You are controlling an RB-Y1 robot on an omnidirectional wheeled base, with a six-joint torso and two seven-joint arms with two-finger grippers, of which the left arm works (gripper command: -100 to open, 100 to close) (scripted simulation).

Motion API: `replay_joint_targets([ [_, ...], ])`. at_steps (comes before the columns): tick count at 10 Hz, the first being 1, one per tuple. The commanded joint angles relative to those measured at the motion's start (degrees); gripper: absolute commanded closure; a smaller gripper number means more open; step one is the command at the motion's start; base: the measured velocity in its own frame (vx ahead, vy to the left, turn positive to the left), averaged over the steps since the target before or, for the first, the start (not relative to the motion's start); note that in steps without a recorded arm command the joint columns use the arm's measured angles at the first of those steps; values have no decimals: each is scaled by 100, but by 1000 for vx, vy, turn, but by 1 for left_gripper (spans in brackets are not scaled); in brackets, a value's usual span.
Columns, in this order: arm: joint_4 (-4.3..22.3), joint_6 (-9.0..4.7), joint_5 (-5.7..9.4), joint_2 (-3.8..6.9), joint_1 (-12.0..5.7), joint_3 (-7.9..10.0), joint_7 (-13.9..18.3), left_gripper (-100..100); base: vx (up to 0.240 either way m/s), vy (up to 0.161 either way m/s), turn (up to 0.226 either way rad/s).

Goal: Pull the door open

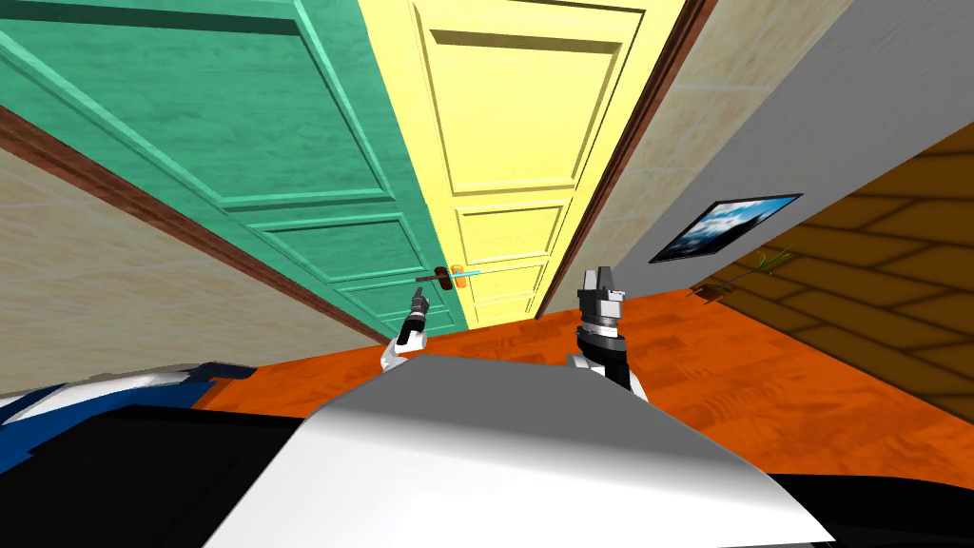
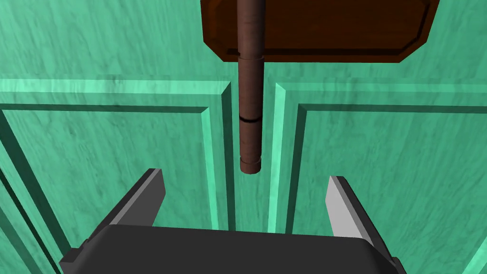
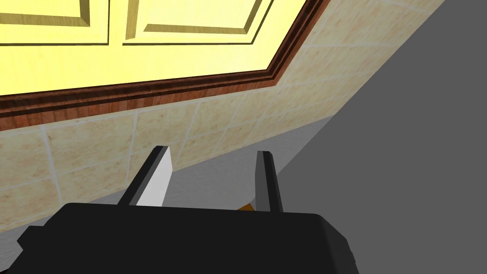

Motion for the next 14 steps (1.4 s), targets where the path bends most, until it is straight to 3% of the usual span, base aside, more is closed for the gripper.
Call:
replay_joint_targets([
  [1,104,-54,77,191,99,160,101,-100,162,-13,-90],
  [5,436,-211,212,515,109,381,299,-100,162,36,-97],
  [8,504,-263,225,538,30,337,343,-100,164,29,-136],
  [9,504,-263,225,538,30,337,343,100,-15,3,45],
  [14,504,-263,225,538,30,337,343,100,-18,-2,-2],
])
